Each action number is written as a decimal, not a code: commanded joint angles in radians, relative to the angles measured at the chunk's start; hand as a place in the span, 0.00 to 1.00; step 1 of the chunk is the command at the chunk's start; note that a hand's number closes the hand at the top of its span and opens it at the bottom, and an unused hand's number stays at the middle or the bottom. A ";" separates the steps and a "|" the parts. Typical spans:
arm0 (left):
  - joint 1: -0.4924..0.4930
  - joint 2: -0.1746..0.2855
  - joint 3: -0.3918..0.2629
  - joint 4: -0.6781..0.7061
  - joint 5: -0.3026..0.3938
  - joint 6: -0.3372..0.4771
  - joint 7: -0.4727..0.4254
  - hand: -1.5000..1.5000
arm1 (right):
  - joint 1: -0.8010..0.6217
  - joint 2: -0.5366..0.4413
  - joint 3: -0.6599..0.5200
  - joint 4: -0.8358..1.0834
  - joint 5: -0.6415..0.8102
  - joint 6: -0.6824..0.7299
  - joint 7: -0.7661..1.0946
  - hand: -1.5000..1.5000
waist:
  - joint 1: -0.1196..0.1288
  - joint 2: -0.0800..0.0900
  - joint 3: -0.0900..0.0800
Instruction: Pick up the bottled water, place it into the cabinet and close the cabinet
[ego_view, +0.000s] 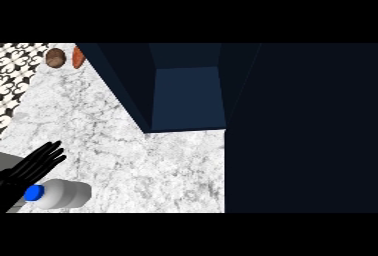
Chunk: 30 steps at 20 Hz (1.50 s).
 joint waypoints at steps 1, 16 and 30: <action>-0.056 0.009 0.012 0.119 -0.124 -0.020 -0.138 0.00 | 0.096 -0.021 -0.053 -0.163 -0.173 0.016 0.030 0.00 | -0.004 0.001 -0.003; -0.064 0.028 -0.137 0.444 -0.288 -0.015 -0.507 0.00 | 0.129 -0.045 -0.065 -0.139 -0.165 0.014 -0.036 0.00 | 0.022 0.004 -0.005; -0.121 0.028 -0.181 0.622 -0.155 0.026 -0.578 1.00 | 0.216 -0.061 -0.083 -0.153 -0.165 0.025 -0.083 0.00 | 0.027 0.001 -0.002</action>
